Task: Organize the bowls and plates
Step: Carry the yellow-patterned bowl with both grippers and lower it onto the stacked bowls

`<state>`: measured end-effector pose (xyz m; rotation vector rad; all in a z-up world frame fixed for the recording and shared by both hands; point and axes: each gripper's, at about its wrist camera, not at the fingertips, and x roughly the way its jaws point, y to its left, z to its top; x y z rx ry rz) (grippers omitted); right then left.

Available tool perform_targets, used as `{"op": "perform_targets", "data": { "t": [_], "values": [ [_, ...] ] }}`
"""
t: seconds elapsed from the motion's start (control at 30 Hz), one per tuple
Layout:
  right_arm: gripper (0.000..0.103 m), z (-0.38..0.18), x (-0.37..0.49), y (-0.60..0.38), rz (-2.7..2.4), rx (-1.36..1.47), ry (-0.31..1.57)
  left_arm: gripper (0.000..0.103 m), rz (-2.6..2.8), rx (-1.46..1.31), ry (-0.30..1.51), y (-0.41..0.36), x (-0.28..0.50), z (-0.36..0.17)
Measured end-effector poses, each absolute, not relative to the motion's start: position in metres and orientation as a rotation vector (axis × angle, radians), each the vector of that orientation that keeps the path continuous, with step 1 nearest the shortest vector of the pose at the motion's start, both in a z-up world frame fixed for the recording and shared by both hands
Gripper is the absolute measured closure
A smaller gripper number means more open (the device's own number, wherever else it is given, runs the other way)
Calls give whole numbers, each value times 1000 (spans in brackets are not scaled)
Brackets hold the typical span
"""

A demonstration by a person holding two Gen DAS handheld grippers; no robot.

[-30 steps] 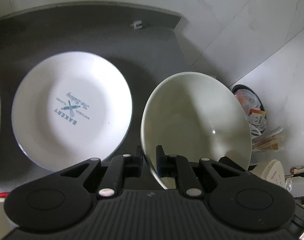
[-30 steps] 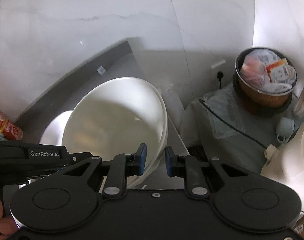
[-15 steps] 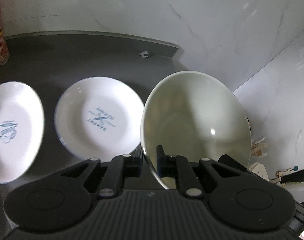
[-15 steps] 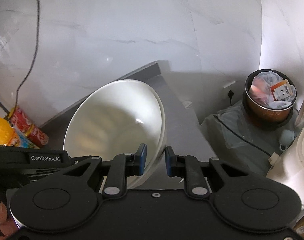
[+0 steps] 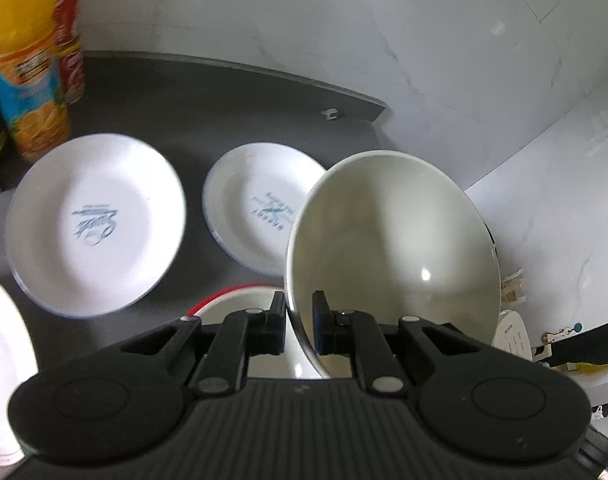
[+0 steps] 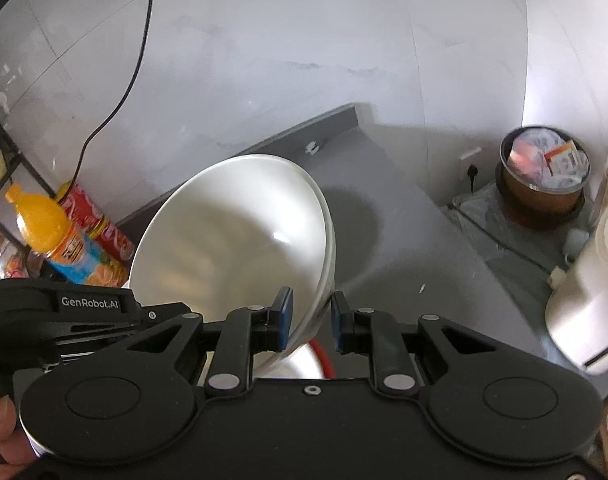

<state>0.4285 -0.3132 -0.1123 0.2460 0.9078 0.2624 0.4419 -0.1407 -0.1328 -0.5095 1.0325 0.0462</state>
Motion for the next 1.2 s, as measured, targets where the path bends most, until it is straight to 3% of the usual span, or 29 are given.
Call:
{"op": "perform_targets", "data": {
  "t": [0.43,1.2],
  "values": [
    [82,-124,381,-284,233,231,983,92,46,-522,1092,-116,388,-146],
    [81,-155,390,-269,258,131,1075,92,147,-491,1153,-112,376,-177]
  ]
}}
